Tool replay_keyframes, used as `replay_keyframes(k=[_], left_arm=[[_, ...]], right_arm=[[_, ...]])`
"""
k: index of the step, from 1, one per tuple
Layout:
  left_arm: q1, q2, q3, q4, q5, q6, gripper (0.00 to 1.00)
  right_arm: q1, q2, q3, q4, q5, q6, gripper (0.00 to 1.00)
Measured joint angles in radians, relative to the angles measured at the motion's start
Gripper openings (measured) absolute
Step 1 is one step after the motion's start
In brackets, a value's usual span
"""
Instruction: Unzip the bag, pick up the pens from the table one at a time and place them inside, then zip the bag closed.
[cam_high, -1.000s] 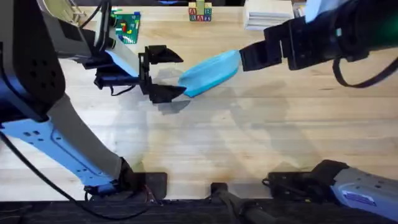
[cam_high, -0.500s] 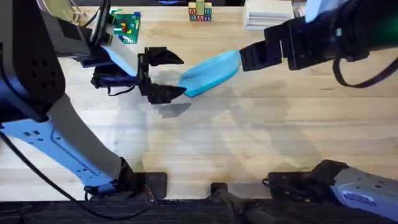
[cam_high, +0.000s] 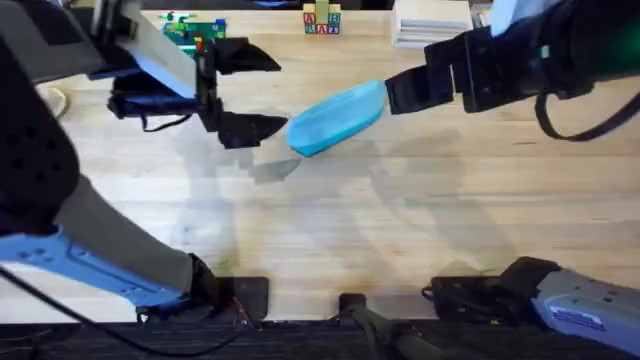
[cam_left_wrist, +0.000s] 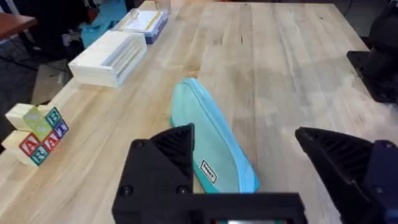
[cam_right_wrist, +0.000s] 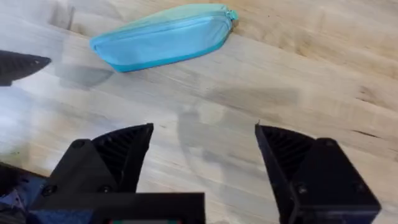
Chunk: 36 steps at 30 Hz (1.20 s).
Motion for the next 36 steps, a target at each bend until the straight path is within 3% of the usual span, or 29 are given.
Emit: replay_keyframes(k=[11, 18, 22, 30, 36], left_arm=[[0.072, -0.191, 0.002, -0.080, -0.130, -0.008, 0.997], [0.101, -0.302, 0.002, -0.082, -0.222, -0.151, 0.997], [0.103, -0.355, 0.002, -0.059, -0.284, -0.301, 0.997], [0.103, -0.452, 0.002, 0.072, -0.423, -0.765, 0.998], [0.103, -0.487, 0.002, 0.082, -0.491, -1.034, 0.998]], right_arm=[[0.000, 0.000, 0.000, 0.000, 0.000, 0.000, 0.997], [0.000, 0.000, 0.000, 0.000, 0.000, 0.000, 0.998], [0.000, 0.000, 0.000, 0.000, 0.000, 0.000, 0.998], [0.000, 0.000, 0.000, 0.000, 0.000, 0.000, 0.997], [0.000, 0.000, 0.000, -0.002, 0.000, 0.000, 0.997]])
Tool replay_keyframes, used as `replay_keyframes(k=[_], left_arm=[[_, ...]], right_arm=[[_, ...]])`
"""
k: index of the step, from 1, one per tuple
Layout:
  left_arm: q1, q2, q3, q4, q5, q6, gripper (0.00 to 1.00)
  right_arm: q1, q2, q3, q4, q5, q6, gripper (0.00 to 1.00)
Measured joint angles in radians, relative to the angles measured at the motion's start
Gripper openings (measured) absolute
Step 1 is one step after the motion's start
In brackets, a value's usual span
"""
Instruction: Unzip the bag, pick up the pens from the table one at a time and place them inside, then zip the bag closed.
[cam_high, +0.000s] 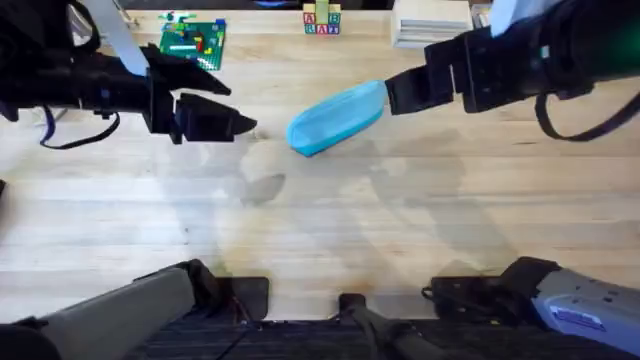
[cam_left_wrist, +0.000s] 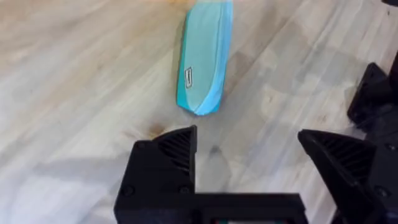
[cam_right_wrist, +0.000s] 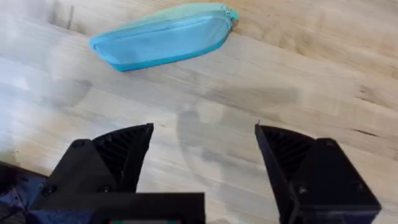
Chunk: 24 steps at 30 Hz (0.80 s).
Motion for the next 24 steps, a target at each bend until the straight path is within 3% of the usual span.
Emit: replay_keyframes(k=[6, 10, 17, 24], left_arm=[[0.000, -0.006, 0.000, 0.000, -0.058, -0.199, 0.998], [0.000, -0.006, 0.000, 0.000, -0.075, -0.296, 0.998], [0.000, -0.006, 0.000, 0.015, -0.137, -0.398, 0.998], [0.000, -0.006, 0.000, 0.015, -0.167, -0.433, 0.998]], right_arm=[[0.000, 0.000, 0.000, -0.030, 0.000, 0.000, 0.998], [0.000, 0.000, 0.000, -0.045, 0.000, 0.000, 0.998], [0.000, 0.000, 0.000, -0.045, 0.000, 0.000, 0.997], [0.000, 0.000, 0.000, -0.045, 0.000, 0.000, 0.998]])
